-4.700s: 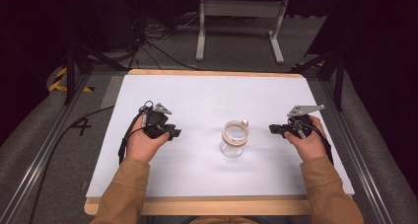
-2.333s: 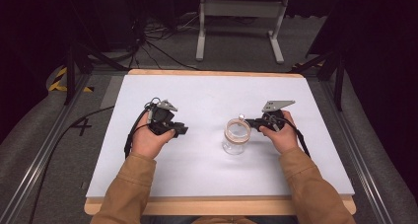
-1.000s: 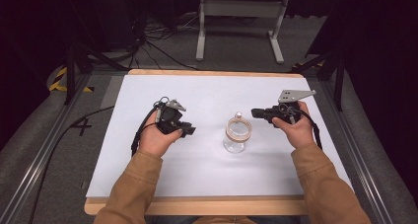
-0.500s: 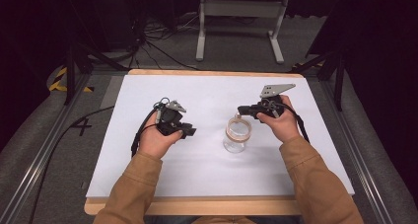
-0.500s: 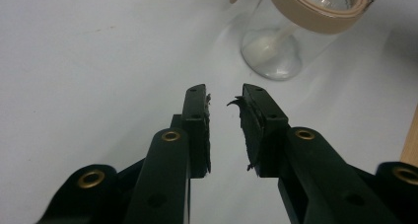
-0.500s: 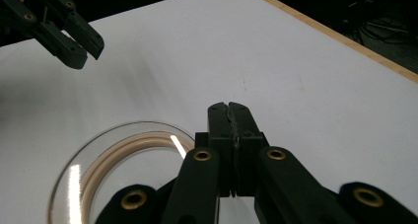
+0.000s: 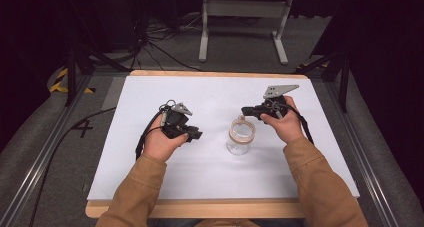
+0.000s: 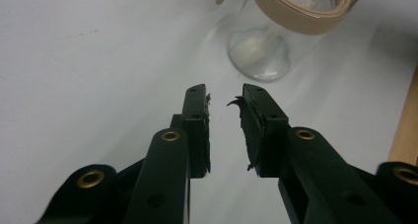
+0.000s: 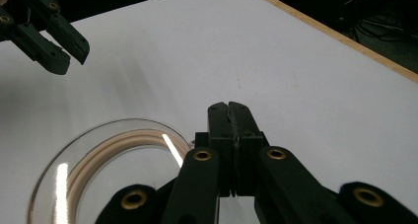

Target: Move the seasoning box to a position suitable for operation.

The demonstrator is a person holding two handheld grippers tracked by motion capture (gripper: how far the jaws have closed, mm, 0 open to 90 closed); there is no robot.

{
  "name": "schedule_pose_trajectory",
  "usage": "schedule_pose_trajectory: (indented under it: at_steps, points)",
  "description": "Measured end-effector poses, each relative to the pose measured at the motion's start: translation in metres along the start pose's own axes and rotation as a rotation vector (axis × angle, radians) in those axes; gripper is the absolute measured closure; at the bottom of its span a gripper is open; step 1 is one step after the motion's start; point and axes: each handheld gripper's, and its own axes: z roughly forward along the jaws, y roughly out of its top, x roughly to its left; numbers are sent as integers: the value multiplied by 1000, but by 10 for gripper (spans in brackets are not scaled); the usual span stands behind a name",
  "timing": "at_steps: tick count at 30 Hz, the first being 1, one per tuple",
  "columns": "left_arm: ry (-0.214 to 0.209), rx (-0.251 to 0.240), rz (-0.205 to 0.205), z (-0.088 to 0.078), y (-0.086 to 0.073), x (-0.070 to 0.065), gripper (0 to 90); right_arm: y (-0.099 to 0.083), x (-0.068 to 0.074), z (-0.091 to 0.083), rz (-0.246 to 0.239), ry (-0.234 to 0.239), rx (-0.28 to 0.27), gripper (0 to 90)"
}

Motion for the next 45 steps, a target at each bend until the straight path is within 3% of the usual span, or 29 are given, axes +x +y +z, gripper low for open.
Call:
schedule_pose_trajectory:
  at_steps: [6, 16, 25, 29, 36, 41, 45]
  points:
    - [-44, -8, 10, 7, 2, -6, 741, 0, -1, 0, -2, -1, 3, 900]
    - [-84, 6, 64, 20, 11, -21, 764, 1, -3, 2, 3, 3, 12, 900]
    - [-143, -50, 99, 32, 23, -33, 840, 2, -3, 3, 12, 11, 14, 900]
    - [-165, -47, 114, 39, 28, -37, 872, 2, -3, 3, 15, 8, 15, 900]
    - [-176, -44, 135, 48, 33, -44, 889, 2, -2, 3, 16, 3, 15, 900]
    - [-175, -15, 139, 56, 37, -45, 891, 2, -2, 3, 19, 2, 15, 900]
    - [-171, -33, 118, 60, 39, -46, 891, 2, -2, 3, 22, 1, 15, 900]
